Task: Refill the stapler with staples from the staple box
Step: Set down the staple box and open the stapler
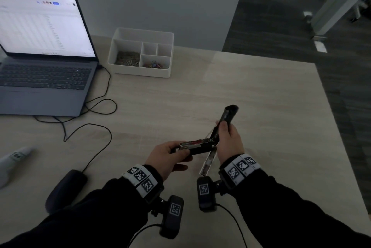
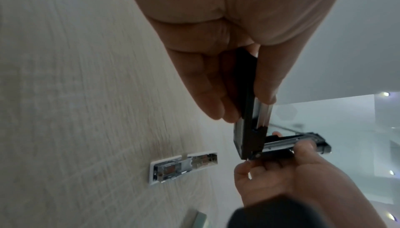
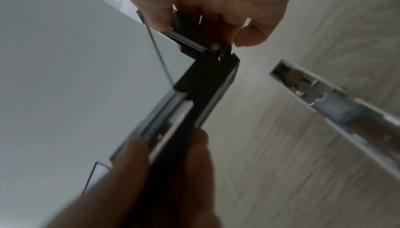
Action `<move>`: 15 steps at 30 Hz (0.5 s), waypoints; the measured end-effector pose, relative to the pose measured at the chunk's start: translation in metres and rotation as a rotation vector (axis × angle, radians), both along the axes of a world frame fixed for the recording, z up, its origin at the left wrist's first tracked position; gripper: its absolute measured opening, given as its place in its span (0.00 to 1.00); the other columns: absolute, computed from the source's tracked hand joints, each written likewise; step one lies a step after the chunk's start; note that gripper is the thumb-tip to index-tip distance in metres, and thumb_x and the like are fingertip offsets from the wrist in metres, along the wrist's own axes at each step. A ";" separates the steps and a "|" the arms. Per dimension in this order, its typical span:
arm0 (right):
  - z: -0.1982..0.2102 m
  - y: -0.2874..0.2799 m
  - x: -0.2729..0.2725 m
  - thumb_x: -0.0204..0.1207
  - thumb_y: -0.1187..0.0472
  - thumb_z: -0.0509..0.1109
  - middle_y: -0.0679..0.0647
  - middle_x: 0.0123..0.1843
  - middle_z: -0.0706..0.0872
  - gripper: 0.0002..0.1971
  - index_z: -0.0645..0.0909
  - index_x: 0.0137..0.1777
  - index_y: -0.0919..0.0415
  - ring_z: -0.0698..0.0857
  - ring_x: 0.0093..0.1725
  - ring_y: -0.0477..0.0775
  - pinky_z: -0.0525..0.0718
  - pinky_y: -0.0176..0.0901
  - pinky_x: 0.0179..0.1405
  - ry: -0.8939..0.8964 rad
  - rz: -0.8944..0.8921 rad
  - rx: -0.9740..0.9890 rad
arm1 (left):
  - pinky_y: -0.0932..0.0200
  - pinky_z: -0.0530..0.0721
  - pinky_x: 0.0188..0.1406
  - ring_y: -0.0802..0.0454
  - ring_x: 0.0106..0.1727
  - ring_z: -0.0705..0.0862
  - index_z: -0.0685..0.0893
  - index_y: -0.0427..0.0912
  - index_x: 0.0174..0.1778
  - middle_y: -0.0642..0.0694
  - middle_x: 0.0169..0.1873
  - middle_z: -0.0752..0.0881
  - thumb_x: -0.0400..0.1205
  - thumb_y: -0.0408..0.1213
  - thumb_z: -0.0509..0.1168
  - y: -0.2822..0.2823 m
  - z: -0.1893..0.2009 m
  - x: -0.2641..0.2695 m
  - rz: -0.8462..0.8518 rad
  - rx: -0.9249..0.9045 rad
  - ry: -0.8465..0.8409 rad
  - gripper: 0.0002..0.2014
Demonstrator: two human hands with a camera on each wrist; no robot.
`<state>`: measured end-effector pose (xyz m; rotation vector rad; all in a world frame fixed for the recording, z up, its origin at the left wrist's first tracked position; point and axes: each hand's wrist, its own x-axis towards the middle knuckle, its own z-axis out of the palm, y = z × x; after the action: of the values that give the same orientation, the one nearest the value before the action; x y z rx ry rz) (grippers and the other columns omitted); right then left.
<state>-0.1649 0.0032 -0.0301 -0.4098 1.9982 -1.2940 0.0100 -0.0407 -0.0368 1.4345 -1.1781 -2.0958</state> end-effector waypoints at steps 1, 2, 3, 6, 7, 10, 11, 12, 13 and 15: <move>-0.003 -0.004 -0.004 0.85 0.47 0.56 0.54 0.47 0.87 0.16 0.82 0.55 0.54 0.84 0.43 0.54 0.82 0.49 0.43 -0.078 -0.064 0.043 | 0.53 0.92 0.40 0.47 0.47 0.93 0.89 0.43 0.55 0.39 0.44 0.93 0.79 0.25 0.70 0.001 -0.001 0.002 0.019 -0.005 0.001 0.12; -0.009 -0.007 -0.009 0.84 0.45 0.56 0.57 0.50 0.89 0.18 0.82 0.56 0.55 0.87 0.46 0.59 0.85 0.53 0.48 -0.140 -0.106 0.087 | 0.53 0.92 0.41 0.45 0.49 0.93 0.89 0.45 0.54 0.38 0.47 0.92 0.78 0.25 0.71 0.002 -0.003 0.003 0.034 -0.019 -0.006 0.13; -0.016 -0.009 -0.013 0.83 0.45 0.57 0.60 0.52 0.90 0.17 0.81 0.55 0.56 0.90 0.48 0.61 0.86 0.56 0.49 -0.197 -0.133 0.112 | 0.53 0.92 0.42 0.43 0.51 0.92 0.89 0.48 0.53 0.37 0.49 0.92 0.77 0.25 0.72 0.002 -0.005 0.005 0.039 -0.046 -0.028 0.14; -0.028 -0.015 -0.021 0.82 0.50 0.61 0.62 0.51 0.92 0.10 0.76 0.50 0.56 0.92 0.39 0.60 0.83 0.48 0.32 -0.336 -0.187 0.088 | 0.60 0.89 0.45 0.44 0.49 0.90 0.89 0.54 0.52 0.44 0.48 0.92 0.74 0.30 0.76 -0.002 -0.015 0.011 -0.079 -0.275 -0.226 0.15; -0.028 -0.017 -0.022 0.82 0.52 0.62 0.63 0.51 0.91 0.09 0.76 0.48 0.57 0.91 0.37 0.61 0.82 0.46 0.29 -0.361 -0.185 0.076 | 0.66 0.85 0.44 0.49 0.47 0.89 0.89 0.54 0.53 0.49 0.47 0.91 0.73 0.34 0.76 -0.004 -0.018 0.013 -0.170 -0.390 -0.323 0.15; -0.025 -0.024 -0.022 0.84 0.58 0.62 0.62 0.49 0.87 0.06 0.77 0.49 0.60 0.86 0.33 0.63 0.84 0.51 0.30 -0.426 -0.145 0.067 | 0.67 0.79 0.48 0.56 0.47 0.81 0.87 0.54 0.54 0.55 0.48 0.82 0.70 0.41 0.74 -0.013 -0.026 0.016 -0.456 -0.679 -0.570 0.16; -0.025 -0.026 -0.024 0.84 0.59 0.62 0.61 0.49 0.85 0.06 0.78 0.52 0.62 0.86 0.33 0.63 0.85 0.52 0.30 -0.434 -0.119 0.080 | 0.63 0.80 0.51 0.56 0.48 0.80 0.87 0.53 0.55 0.55 0.47 0.80 0.70 0.42 0.73 -0.015 -0.029 0.016 -0.513 -0.722 -0.606 0.17; -0.026 -0.028 -0.025 0.84 0.60 0.63 0.62 0.50 0.85 0.08 0.78 0.55 0.63 0.87 0.33 0.63 0.85 0.52 0.30 -0.430 -0.091 0.098 | 0.59 0.81 0.54 0.55 0.48 0.79 0.86 0.53 0.56 0.54 0.47 0.79 0.70 0.42 0.72 -0.016 -0.031 0.015 -0.551 -0.729 -0.630 0.17; -0.028 -0.031 -0.028 0.84 0.59 0.63 0.62 0.51 0.86 0.09 0.78 0.57 0.64 0.88 0.33 0.62 0.85 0.49 0.28 -0.396 -0.056 0.130 | 0.58 0.81 0.54 0.54 0.48 0.79 0.85 0.53 0.57 0.54 0.47 0.78 0.71 0.42 0.71 -0.017 -0.032 0.013 -0.580 -0.723 -0.653 0.17; -0.031 -0.035 -0.034 0.83 0.57 0.65 0.61 0.53 0.88 0.12 0.77 0.63 0.61 0.88 0.31 0.55 0.81 0.41 0.22 -0.257 0.035 0.233 | 0.58 0.80 0.53 0.50 0.51 0.81 0.82 0.52 0.60 0.52 0.48 0.78 0.74 0.42 0.69 -0.015 -0.035 0.009 -0.636 -0.709 -0.693 0.17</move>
<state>-0.1989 -0.0322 -0.0609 -0.1576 1.8861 -1.0214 0.0191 -0.0560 -0.0716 1.5527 -2.5858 -1.1684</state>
